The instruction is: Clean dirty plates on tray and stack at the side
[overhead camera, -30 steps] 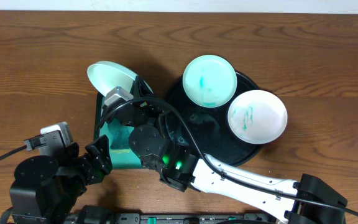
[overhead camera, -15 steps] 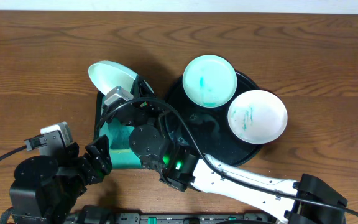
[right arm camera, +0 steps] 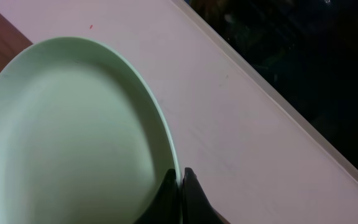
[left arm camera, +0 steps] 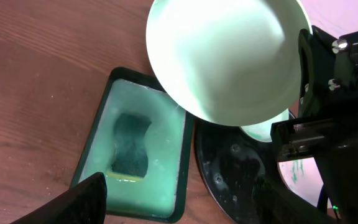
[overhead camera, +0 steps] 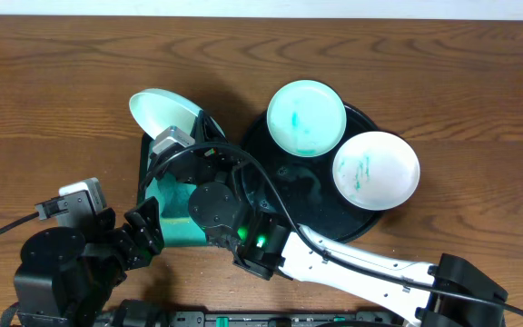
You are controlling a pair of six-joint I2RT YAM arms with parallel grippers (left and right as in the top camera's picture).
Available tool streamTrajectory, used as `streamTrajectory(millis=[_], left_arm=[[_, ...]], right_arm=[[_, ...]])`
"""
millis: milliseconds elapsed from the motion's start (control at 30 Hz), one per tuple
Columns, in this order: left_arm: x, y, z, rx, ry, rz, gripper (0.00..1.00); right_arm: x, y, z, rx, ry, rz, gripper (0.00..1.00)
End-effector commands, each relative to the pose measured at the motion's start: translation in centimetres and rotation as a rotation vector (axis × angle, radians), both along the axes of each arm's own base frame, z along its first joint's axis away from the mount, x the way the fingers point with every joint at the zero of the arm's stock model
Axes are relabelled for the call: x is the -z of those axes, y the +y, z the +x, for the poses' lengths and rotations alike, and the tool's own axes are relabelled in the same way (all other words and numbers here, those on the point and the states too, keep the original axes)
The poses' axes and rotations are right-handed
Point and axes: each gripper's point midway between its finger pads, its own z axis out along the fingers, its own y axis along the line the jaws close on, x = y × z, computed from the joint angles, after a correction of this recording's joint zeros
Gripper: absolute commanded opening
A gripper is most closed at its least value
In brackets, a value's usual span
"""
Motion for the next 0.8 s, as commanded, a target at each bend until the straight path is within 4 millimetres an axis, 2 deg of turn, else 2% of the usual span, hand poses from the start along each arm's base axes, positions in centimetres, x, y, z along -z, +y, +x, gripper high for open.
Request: streamTrajectory(millis=[0, 200, 333, 400, 467, 533, 567, 633, 667, 767], left_arm=[[-0.6, 0.3, 0.0, -0.01, -0.02, 0.012, 0.75], [-0.6, 0.3, 0.0, -0.01, -0.021, 0.012, 0.76], [-0.6, 0.3, 0.0, -0.01, -0.021, 0.012, 0.76], [-0.6, 0.3, 0.0, -0.01, -0.02, 0.012, 0.75], [-0.6, 0.3, 0.0, -0.01, -0.02, 0.012, 0.75], [-0.6, 0.3, 0.0, -0.01, -0.02, 0.012, 0.76], [-0.6, 0.3, 0.0, -0.01, -0.02, 0.012, 0.76], [-0.6, 0.3, 0.0, -0.01, -0.02, 0.012, 0.75], [-0.6, 0.3, 0.0, -0.009, -0.02, 0.012, 0.76], [-0.6, 0.3, 0.0, -0.009, -0.02, 0.012, 0.76]], right_arm=[[-1.6, -0.4, -0.4, 0.003, -0.017, 0.03, 0.01], [-1.6, -0.4, -0.4, 0.004, -0.015, 0.037, 0.01], [-0.4, -1.6, 1.1, 0.048, 0.053, 0.173, 0.01], [2.1, -2.8, 2.6, 0.078, 0.167, 0.295, 0.01], [5.9, -2.9, 3.5, 0.05, 0.371, 0.436, 0.01], [9.8, -1.2, 2.7, -0.08, 0.693, 0.585, 0.01], [10.7, 0.0, 1.8, -0.192, 0.846, 0.622, 0.01], [10.6, 0.7, 0.9, -0.36, 1.002, 0.652, 0.01], [10.1, 0.4, 1.0, -0.405, 1.039, 0.672, 0.01], [8.1, -3.4, 3.3, -0.41, 1.089, 0.785, 0.01]])
